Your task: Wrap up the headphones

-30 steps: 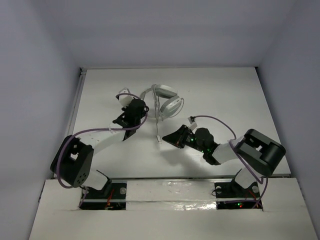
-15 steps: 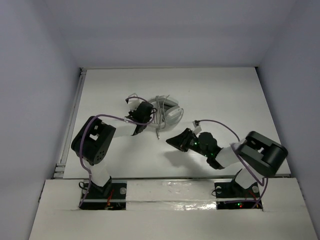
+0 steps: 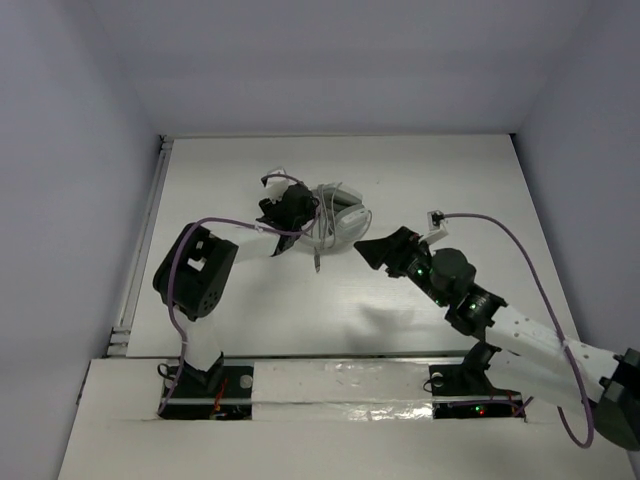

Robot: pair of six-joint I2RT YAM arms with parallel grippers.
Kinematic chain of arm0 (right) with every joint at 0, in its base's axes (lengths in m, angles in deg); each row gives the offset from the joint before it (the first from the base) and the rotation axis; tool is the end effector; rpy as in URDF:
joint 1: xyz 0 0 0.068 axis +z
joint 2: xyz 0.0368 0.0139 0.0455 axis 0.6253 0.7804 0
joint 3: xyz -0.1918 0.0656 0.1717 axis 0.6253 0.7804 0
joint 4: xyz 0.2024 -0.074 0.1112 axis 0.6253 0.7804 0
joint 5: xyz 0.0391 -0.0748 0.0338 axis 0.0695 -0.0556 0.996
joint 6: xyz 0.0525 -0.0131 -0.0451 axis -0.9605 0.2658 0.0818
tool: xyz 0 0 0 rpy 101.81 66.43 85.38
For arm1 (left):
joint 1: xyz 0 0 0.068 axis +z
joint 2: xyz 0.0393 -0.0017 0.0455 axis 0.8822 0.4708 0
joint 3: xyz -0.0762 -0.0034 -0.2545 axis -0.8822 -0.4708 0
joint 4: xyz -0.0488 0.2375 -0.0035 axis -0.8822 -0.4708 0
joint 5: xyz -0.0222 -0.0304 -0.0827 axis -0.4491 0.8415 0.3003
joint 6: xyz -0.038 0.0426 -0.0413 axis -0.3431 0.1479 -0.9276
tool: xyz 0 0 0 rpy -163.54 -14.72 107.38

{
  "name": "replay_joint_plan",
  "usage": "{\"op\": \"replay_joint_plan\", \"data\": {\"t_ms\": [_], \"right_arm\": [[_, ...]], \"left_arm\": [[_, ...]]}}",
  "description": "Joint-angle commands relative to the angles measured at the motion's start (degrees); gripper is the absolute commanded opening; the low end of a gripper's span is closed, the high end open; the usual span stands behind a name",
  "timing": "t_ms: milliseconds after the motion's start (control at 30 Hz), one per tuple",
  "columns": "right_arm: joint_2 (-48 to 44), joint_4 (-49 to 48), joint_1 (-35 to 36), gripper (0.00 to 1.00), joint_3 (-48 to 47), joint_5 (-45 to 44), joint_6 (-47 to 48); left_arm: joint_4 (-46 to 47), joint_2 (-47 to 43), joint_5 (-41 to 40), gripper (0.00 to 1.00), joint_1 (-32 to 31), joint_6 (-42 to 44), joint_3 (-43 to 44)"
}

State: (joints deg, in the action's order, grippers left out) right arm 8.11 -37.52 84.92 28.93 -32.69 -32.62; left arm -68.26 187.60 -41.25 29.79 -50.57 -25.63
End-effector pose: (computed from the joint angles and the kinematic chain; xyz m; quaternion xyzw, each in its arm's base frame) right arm 0.1562 0.1492 0.2656 0.1042 0.7272 0.4781 0.4813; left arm 0.3462 -0.1858 0.1763 -0.1784 0.8261 -0.1227 0.5203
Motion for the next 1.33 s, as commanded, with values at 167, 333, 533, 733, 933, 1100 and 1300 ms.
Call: {"op": "replay_joint_plan", "data": {"t_ms": [167, 333, 533, 733, 933, 1100, 1300], "right_arm": [[-9.14, 24.67, 0.45, 1.0, -7.68, -12.6, 9.26], [-12.83, 30.22, 0.45, 1.0, -10.76, -17.61, 11.1], [-14.6, 33.4, 0.45, 1.0, -13.05, -20.34, 12.16], [-15.65, 33.75, 0.45, 1.0, -14.98, -21.92, 13.74], [-24.76, 36.65, 0.45, 0.92, -20.52, -28.85, 17.78], [-32.61, 37.53, 0.45, 0.9, -22.02, -33.17, 20.42], [-31.3, 40.52, 0.45, 0.99, -23.07, -34.58, 19.2]], "left_arm": [[-0.59, -13.62, 3.16, 0.99, 1.88, 4.24, -0.43], [-3.23, -23.48, 8.33, 0.99, 1.88, 4.24, -3.23], [-8.57, -33.15, 11.77, 0.99, 1.88, 3.98, -6.58], [-11.32, -42.11, 14.84, 0.99, 1.88, 4.67, -8.07], [-14.99, -54.33, 16.96, 0.99, 1.88, 7.92, -5.28], [-19.04, -62.41, 14.33, 0.99, 1.88, 10.47, -4.65], [-22.39, -66.03, 13.27, 0.99, 1.88, 10.3, -8.78]]}}
